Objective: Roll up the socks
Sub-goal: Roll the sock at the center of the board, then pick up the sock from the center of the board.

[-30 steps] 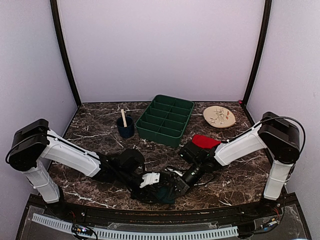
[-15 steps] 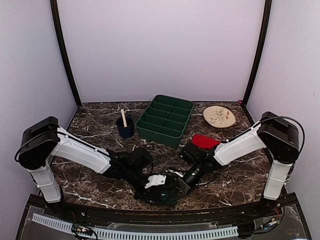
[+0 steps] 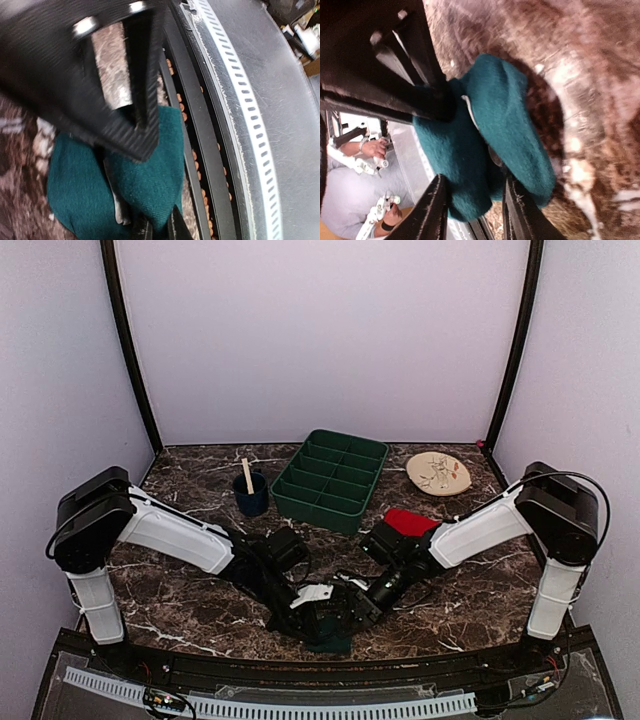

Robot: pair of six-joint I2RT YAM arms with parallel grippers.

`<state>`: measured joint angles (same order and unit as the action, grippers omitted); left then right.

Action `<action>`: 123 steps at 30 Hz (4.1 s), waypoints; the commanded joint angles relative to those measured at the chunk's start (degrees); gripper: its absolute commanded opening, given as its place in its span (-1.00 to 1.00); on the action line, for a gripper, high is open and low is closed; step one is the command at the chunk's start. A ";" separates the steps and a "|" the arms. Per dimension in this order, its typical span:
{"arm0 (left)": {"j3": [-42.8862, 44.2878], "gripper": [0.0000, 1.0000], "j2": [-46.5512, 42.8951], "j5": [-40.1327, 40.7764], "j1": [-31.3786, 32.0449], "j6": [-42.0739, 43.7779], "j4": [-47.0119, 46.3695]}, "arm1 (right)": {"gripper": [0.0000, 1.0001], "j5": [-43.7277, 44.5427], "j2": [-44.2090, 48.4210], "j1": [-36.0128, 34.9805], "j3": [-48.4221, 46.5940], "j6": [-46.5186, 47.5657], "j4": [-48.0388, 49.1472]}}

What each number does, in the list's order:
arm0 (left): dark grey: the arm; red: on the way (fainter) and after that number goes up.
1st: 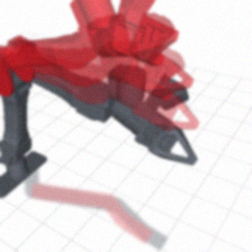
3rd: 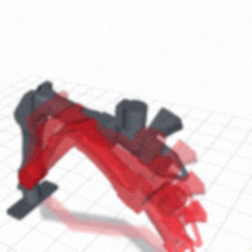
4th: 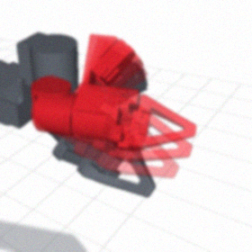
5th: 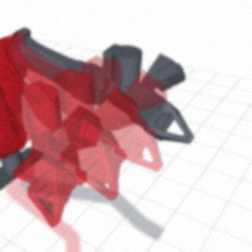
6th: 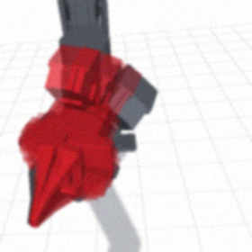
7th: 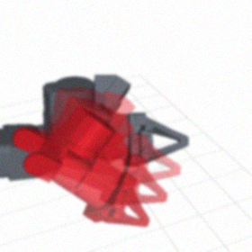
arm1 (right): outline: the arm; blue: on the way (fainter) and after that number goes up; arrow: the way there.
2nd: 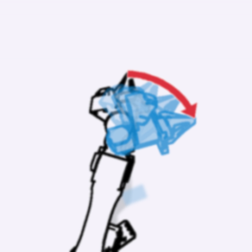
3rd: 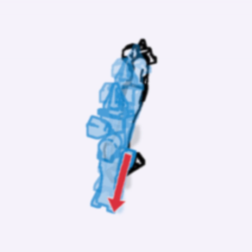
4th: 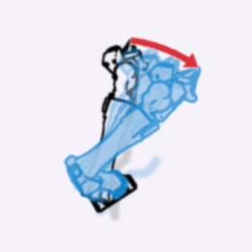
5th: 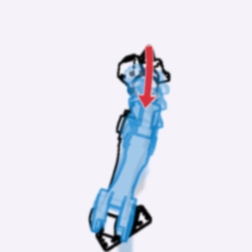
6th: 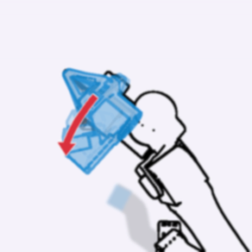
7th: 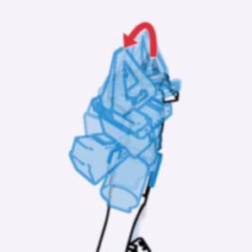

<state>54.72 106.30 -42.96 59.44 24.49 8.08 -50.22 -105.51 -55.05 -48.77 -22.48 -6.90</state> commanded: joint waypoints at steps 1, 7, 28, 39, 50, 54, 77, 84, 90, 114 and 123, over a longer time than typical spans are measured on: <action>2.06 -1.00 1.42 -5.90 -3.32 -2.49 6.59 | -0.26 4.53 2.39 0.73 1.50 1.35 2.04; 6.74 -0.99 5.95 -10.30 -6.04 -3.12 13.15 | -0.21 10.03 4.94 0.97 4.70 2.30 3.88; 20.62 -0.98 18.04 -17.68 -8.81 -1.24 29.82 | -0.12 31.98 23.30 -0.06 12.09 11.73 5.37; 24.07 -0.97 21.04 -19.22 -8.89 0.11 33.04 | -0.07 43.37 24.30 -12.13 9.81 11.63 0.96; 24.61 -0.97 21.94 -20.23 -8.99 1.24 35.23 | -0.01 48.64 18.17 -18.69 3.51 13.33 -1.91; 24.93 -0.97 21.93 -20.51 -9.08 1.44 35.51 | 0.00 50.82 15.03 -19.18 0.99 14.29 -3.51; 25.78 -0.70 22.31 -20.70 -9.69 0.70 35.42 | -0.77 49.23 8.62 -19.33 -2.10 19.01 -6.44; 25.17 -0.51 20.96 -19.36 -11.02 -1.98 32.84 | -0.99 46.92 8.31 -18.61 -1.04 17.51 -5.69; 21.01 -0.43 17.22 -19.26 -12.85 -6.41 26.54 | -1.00 43.04 8.94 -16.48 0.85 14.85 -3.54; -2.87 -0.29 -5.28 3.51 -15.68 -24.48 -11.06 | -1.00 24.54 9.24 -8.91 6.98 0.82 4.60; -11.42 -0.23 -15.67 11.14 -10.53 -17.48 -18.38 | -1.00 15.85 8.18 -5.06 8.72 -4.42 7.91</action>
<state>44.84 93.95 -36.45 45.52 1.98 -6.76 -29.43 -96.03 -61.60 -41.19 -23.38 0.49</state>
